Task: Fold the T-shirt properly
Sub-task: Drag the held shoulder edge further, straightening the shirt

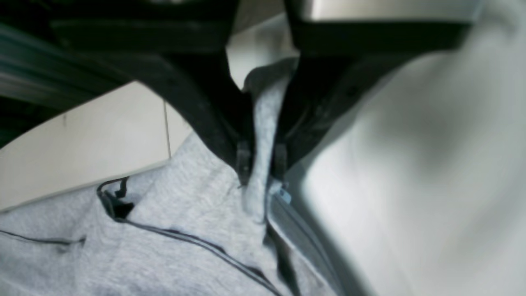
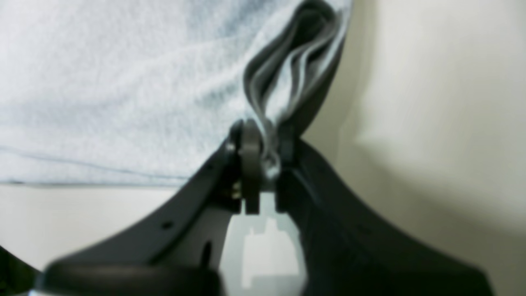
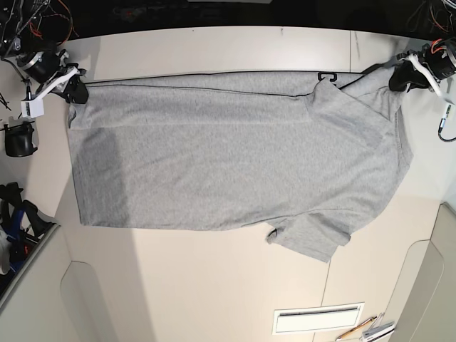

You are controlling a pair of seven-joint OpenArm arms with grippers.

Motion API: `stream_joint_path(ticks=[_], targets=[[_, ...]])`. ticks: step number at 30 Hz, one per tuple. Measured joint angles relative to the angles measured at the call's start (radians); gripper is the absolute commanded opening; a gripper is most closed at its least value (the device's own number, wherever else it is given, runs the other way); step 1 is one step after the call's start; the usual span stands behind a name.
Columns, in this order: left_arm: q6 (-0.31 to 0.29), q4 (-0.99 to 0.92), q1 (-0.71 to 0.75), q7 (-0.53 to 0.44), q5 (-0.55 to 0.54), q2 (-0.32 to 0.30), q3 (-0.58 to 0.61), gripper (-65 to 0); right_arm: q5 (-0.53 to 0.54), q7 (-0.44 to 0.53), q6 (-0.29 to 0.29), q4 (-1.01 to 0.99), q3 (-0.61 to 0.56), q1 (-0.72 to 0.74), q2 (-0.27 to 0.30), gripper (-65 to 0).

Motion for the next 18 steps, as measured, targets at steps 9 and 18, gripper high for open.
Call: stream_joint_path(ticks=[9, 18], targets=[[0.000, 0.067, 0.096, 0.031, -0.018, -0.002, 0.000, -65.0, 0.004, 0.000, 0.000, 0.028, 0.014, -0.084, 0.023, -65.0], [0.000, 0.106, 0.156, 0.040, -0.020, -0.003, 0.000, -65.0, 0.050, -0.034, 0.000, 0.029, 0.019, -0.127, 0.067, -65.0]])
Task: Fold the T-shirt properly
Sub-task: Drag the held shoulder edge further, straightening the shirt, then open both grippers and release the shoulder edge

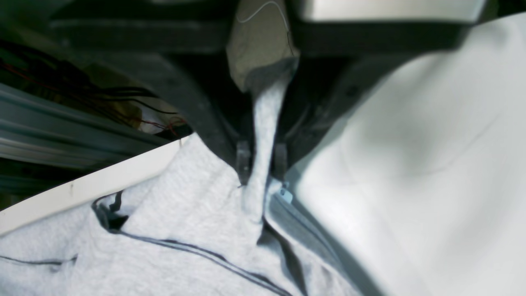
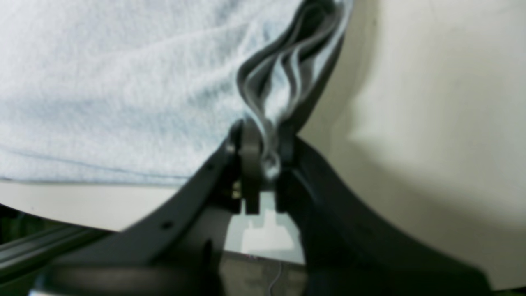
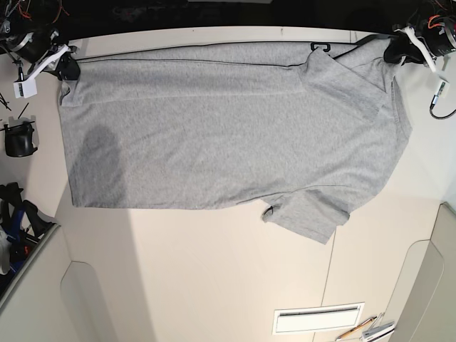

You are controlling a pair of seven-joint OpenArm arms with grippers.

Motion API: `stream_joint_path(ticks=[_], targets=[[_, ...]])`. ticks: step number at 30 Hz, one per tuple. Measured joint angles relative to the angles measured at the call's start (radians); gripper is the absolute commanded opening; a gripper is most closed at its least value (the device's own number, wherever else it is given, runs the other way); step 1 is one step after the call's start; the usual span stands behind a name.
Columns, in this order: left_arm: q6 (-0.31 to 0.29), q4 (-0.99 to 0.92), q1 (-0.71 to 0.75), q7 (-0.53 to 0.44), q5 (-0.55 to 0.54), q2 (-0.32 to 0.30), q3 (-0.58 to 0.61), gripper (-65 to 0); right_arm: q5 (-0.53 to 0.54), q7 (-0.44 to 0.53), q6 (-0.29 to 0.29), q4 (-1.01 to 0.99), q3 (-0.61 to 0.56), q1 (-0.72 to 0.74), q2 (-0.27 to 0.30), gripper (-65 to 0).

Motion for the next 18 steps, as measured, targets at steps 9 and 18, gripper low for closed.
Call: stream_joint_path(ticks=[9, 18], targets=[[0.000, 0.000, 0.001, 0.007, -0.001, 0.000, 0.000, -65.0, 0.003, -0.006, 0.000, 0.000, 0.001, 0.000, 0.010, -65.0], [0.000, 0.000, 0.001, 0.019, 0.007, 0.000, 0.000, -45.4, 0.006, -0.002, -0.001, 0.001, 0.005, 0.000, 0.011, -35.0]])
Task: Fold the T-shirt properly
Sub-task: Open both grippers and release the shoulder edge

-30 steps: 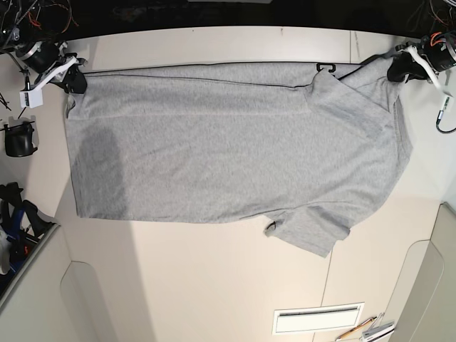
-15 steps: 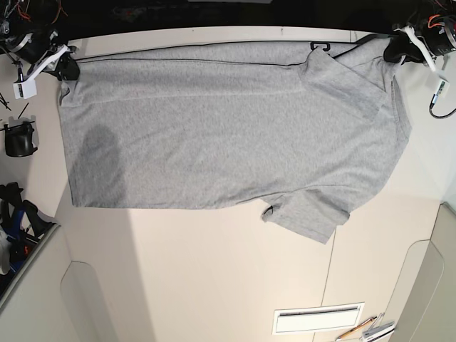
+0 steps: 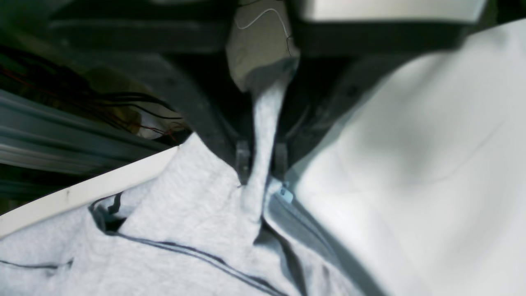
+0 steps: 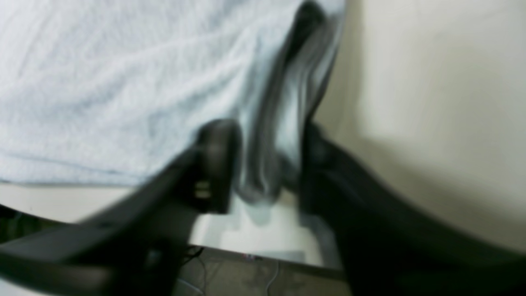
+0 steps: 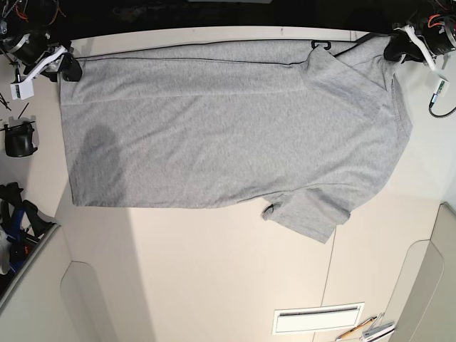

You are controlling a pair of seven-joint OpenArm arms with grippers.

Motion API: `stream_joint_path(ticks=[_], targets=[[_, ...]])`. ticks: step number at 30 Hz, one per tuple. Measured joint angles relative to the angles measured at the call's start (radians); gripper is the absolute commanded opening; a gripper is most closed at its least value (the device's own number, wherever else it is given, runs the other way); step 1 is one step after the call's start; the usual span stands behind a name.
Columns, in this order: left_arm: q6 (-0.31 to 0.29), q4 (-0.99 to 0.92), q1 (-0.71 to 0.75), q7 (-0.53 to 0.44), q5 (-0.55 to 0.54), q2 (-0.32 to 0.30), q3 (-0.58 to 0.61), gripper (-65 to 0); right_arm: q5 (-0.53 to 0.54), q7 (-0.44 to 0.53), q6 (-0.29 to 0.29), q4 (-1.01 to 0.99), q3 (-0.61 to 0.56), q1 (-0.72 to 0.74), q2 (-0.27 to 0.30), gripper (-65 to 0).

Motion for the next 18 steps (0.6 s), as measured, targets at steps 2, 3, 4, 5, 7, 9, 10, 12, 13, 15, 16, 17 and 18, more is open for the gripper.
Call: stream_joint_path(ticks=[2, 3, 4, 5, 7, 9, 10, 12, 13, 15, 16, 17, 18], targets=[[0.000, 0.000, 0.000, 0.000, 0.025, 0.000, 0.000, -32.5, 0.000, 0.001, 0.000, 0.000, 0.000, 0.000, 0.000, -35.0], [0.000, 0.000, 0.000, 0.001, 0.035, 0.000, 0.000, -29.4, 0.000, 0.001, 0.000, 0.000, 0.001, 0.000, 0.000, -35.0], [0.000, 0.000, 0.000, 0.003, 0.042, 0.000, 0.000, -28.9, 0.000, 0.000, 0.000, 0.000, 0.005, 0.000, 0.000, -35.0], [0.000, 0.000, 0.000, 0.003, 0.042, 0.000, 0.000, -28.9, 0.000, -0.001, 0.000, 0.000, 0.013, 0.000, -0.001, -35.0], [-0.002, 0.000, 0.000, 0.003, 0.034, 0.000, -0.020, -28.9, 0.000, -0.006, -0.001, 0.008, 0.042, 0.000, -0.002, -35.0], [-0.002, 0.000, 0.000, 0.007, 0.005, 0.000, -0.077, -28.9, 0.019, -0.008, -0.002, 0.027, 0.092, 0.000, -0.003, -35.0], [-0.002, 0.002, 0.000, 0.006, -0.011, 0.000, -0.115, -28.9, 0.031, -0.008, -0.003, 0.038, 0.119, 0.000, -0.002, -35.0], [0.000, 0.012, 0.000, 0.006, -0.052, 0.000, -0.191, -28.9, 0.054, -0.008, -0.004, 0.064, 0.169, 0.003, 0.000, -35.0], [0.000, 0.019, -0.001, 0.005, -0.070, 0.000, -0.224, -28.9, 0.068, -0.008, -0.004, 0.076, 0.190, 0.005, 0.000, -35.0], [0.000, 0.033, -0.004, 0.003, -0.102, -0.002, -0.274, -28.9, 0.071, -0.009, -0.003, 0.087, 0.214, 0.024, 0.008, -35.0], [0.000, 0.042, -0.006, 0.005, -0.116, -0.006, -0.286, -28.9, 0.069, -0.012, -0.004, 0.087, 0.217, 0.039, 0.018, -35.0], [0.000, 0.051, -0.006, 0.003, -0.118, -0.011, -0.290, -28.9, 0.064, -0.013, -0.004, 0.087, 0.218, 0.056, 0.028, -35.0], [0.000, 0.058, -0.006, 0.003, -0.120, -0.019, -0.290, -28.9, 0.066, -0.012, -0.003, 0.087, 0.219, 0.077, 0.037, -35.0]])
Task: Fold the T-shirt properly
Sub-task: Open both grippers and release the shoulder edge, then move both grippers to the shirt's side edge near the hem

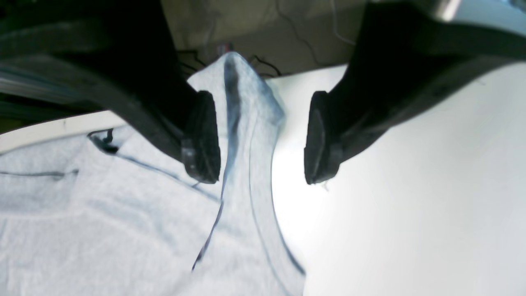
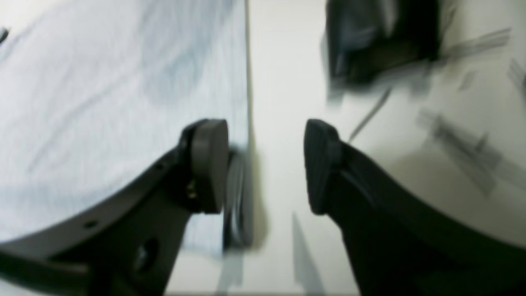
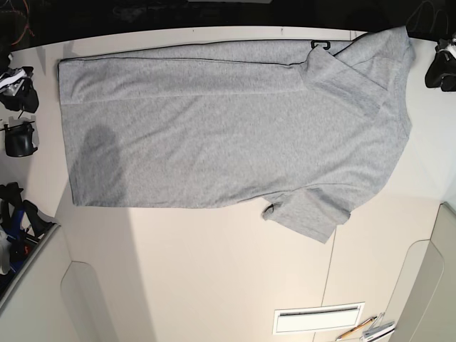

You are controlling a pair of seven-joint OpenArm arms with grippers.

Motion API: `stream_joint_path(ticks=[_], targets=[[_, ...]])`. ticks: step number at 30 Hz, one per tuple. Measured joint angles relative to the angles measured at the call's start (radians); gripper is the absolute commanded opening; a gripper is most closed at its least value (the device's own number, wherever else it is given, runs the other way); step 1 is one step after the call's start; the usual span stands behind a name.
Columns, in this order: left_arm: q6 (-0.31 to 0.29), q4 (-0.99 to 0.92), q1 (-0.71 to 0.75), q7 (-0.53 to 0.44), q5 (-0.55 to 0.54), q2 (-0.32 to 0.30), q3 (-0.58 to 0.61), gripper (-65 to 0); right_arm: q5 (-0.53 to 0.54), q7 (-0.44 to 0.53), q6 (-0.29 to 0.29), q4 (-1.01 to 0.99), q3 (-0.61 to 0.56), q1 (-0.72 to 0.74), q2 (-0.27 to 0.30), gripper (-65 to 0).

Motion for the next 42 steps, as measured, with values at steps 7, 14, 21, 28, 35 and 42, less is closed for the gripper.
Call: stream_joint_path(ticks=[7, 14, 21, 28, 35, 42], targets=[[0.000, 0.004, -0.047, -0.054, 0.016, -0.017, 0.000, -28.9, -0.029, 0.003, -0.012, -0.012, -0.004, 0.168, 0.016, -35.0], [-0.001, 0.004, -0.146, -0.065, 0.066, -0.034, 0.047, -22.4, -0.101, 0.066, -0.013, -0.179, -0.114, 0.372, 0.049, -34.5], [-0.003, -0.063, -0.239, -0.164, 0.196, -0.042, 0.164, -22.4, -0.220, 0.162, -0.010, -0.454, -0.276, 0.613, 0.057, -26.8], [-0.003, -0.258, -0.423, -0.195, 0.243, -0.042, 0.272, -22.4, -0.335, 0.268, -0.014, -0.747, -0.423, 0.793, 0.057, -26.8], [0.000, -0.512, -0.615, -0.270, 0.329, -0.042, 0.339, -22.4, -0.382, 0.351, -0.018, -0.905, -0.462, 0.843, 0.056, -26.8], [0.001, -0.729, -0.763, -0.278, 0.344, -0.042, 0.459, -22.4, -0.433, 0.378, -0.019, -0.966, -0.462, 0.842, 0.040, -26.8]])
